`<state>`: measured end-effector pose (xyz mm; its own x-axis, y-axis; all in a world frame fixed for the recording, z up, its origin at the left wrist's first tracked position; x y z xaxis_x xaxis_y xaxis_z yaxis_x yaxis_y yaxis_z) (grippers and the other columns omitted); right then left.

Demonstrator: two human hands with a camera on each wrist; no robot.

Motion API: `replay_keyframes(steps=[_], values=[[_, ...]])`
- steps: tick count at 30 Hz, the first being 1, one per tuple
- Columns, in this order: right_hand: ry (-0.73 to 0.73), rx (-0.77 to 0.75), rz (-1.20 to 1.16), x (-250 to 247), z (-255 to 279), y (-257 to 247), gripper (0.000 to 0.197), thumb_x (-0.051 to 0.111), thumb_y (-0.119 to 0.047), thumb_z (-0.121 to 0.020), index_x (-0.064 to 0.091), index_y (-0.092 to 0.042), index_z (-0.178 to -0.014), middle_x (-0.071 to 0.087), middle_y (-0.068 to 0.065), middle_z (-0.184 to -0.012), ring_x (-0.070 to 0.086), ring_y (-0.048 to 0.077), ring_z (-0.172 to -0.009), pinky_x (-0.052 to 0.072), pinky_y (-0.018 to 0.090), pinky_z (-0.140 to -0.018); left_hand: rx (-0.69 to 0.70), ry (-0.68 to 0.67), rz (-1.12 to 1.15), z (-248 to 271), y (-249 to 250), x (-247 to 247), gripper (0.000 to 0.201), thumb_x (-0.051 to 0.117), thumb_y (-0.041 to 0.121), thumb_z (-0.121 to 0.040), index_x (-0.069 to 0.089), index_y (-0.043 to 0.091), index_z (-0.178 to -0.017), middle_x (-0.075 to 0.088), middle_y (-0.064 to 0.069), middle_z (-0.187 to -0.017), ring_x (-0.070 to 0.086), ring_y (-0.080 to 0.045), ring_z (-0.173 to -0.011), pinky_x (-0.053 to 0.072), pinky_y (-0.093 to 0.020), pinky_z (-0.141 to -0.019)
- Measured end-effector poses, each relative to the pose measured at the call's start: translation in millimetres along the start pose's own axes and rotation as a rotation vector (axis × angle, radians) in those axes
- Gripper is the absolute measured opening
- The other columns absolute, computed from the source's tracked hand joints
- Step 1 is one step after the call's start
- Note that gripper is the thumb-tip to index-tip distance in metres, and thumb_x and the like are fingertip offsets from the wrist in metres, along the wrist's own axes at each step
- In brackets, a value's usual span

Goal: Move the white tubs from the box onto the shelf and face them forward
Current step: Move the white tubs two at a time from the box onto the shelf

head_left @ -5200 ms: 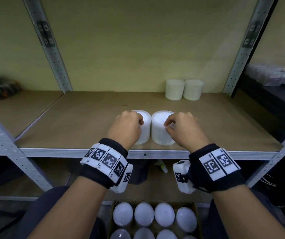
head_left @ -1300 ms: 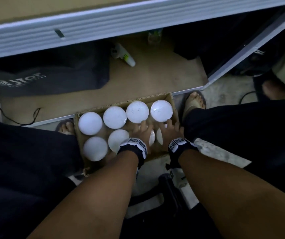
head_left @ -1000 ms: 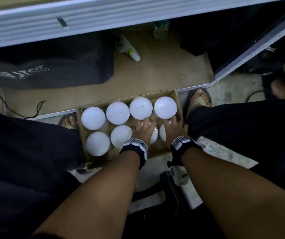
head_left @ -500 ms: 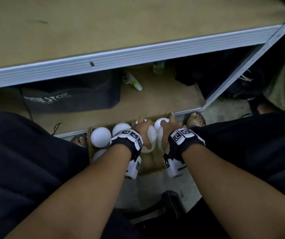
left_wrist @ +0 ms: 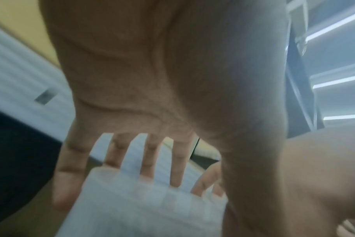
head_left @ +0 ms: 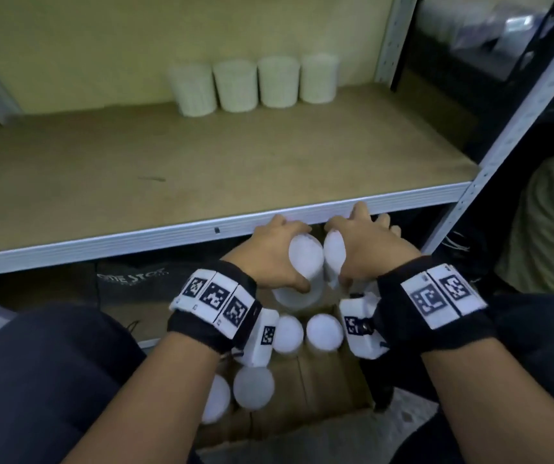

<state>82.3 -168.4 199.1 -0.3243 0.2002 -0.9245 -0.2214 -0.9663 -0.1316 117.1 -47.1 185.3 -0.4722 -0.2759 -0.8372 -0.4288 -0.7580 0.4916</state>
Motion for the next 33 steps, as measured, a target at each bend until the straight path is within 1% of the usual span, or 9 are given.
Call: replay_keyframes(steps=[3, 6, 9, 12, 17, 20, 25, 30, 33], values=[[0.082, -0.061, -0.012, -38, 20, -3, 0.089, 0.085, -0.028, -0.055, 0.038, -0.039, -0.130, 0.028, -0.001, -0.124, 0.037, 0.035, -0.115, 0.035, 0.037, -0.082, 0.068, 0.120, 0.018, 19, 20, -34, 0.090, 0.080, 0.038, -0.054, 0.039, 0.036, -0.134, 0.040, 0.005, -0.127, 0.042, -0.024, -0.121, 0.045, -0.044, -0.098], [0.151, -0.112, -0.066, -71, 36, -7, 0.092, 0.085, -0.032, -0.057, 0.035, -0.043, -0.133, 0.030, -0.002, -0.127, 0.040, 0.031, -0.117, 0.036, 0.036, -0.088, 0.133, 0.257, 0.038, 38, 36, -71, 0.083, 0.079, 0.036, -0.058, 0.042, 0.036, -0.132, 0.044, 0.008, -0.129, 0.043, -0.018, -0.119, 0.041, -0.035, -0.099], [0.253, -0.164, -0.152, -99, 45, -15, 0.092, 0.083, -0.032, -0.060, 0.032, -0.044, -0.136, 0.030, -0.002, -0.133, 0.036, 0.028, -0.120, 0.035, 0.036, -0.094, 0.150, 0.382, 0.054, 53, 40, -102, 0.075, 0.079, 0.035, -0.061, 0.047, 0.036, -0.129, 0.045, 0.012, -0.128, 0.041, -0.012, -0.118, 0.036, -0.026, -0.095], [0.379, -0.208, -0.241, -119, 42, -27, 0.085, 0.082, -0.032, -0.060, 0.033, -0.037, -0.129, 0.029, -0.002, -0.129, 0.039, 0.025, -0.112, 0.033, 0.034, -0.091, 0.133, 0.493, 0.088, 58, 32, -129, 0.066, 0.078, 0.036, -0.061, 0.053, 0.036, -0.122, 0.048, 0.012, -0.125, 0.046, -0.013, -0.118, 0.039, -0.029, -0.097], [0.453, -0.257, -0.345, -128, 16, -47, 0.061, 0.082, -0.031, -0.060, 0.051, -0.029, -0.112, 0.030, -0.006, -0.114, 0.046, 0.023, -0.109, 0.043, 0.035, -0.095, 0.076, 0.686, 0.161, 55, 5, -166, 0.048, 0.080, 0.032, -0.062, 0.065, 0.029, -0.107, 0.056, 0.010, -0.120, 0.051, -0.011, -0.114, 0.038, -0.022, -0.093], [0.443, -0.287, -0.355, -124, -6, -62, 0.055, 0.081, -0.032, -0.062, 0.058, -0.028, -0.112, 0.035, -0.007, -0.109, 0.048, 0.024, -0.110, 0.043, 0.033, -0.091, 0.033, 0.716, 0.150, 44, -15, -173, 0.044, 0.081, 0.031, -0.063, 0.067, 0.027, -0.104, 0.057, 0.007, -0.122, 0.051, -0.012, -0.116, 0.034, -0.019, -0.092], [0.478, -0.339, -0.383, -113, -35, -87, 0.049, 0.075, -0.036, -0.068, 0.061, -0.026, -0.114, 0.051, -0.002, -0.115, 0.048, 0.025, -0.114, 0.040, 0.039, -0.100, -0.047, 0.712, 0.181, 37, -58, -164, 0.043, 0.081, 0.035, -0.067, 0.066, 0.026, -0.106, 0.055, 0.007, -0.123, 0.051, -0.010, -0.116, 0.032, -0.017, -0.090], [0.490, -0.365, -0.391, -107, -46, -94, 0.049, 0.074, -0.033, -0.072, 0.058, -0.025, -0.118, 0.048, -0.002, -0.125, 0.042, 0.024, -0.121, 0.036, 0.036, -0.103, -0.050, 0.710, 0.181, 38, -66, -160, 0.042, 0.078, 0.038, -0.071, 0.062, 0.028, -0.109, 0.050, 0.011, -0.122, 0.045, -0.001, -0.108, 0.031, -0.016, -0.090], [0.475, -0.376, -0.351, -108, -46, -96, 0.051, 0.072, -0.035, -0.076, 0.055, -0.025, -0.122, 0.047, -0.002, -0.132, 0.040, 0.024, -0.125, 0.034, 0.034, -0.104, -0.052, 0.671, 0.165, 37, -65, -159, 0.043, 0.075, 0.041, -0.074, 0.060, 0.029, -0.112, 0.048, 0.011, -0.125, 0.045, -0.004, -0.114, 0.032, -0.019, -0.091]])
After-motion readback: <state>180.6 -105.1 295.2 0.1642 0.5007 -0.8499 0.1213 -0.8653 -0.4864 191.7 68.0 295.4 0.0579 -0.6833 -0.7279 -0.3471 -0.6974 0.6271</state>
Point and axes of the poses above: each hand's wrist, its own z-axis away from the middle knuckle, its own x-axis out of the palm, y = z × x, the point moved 9 cm from there along -z, towards the middle knuckle
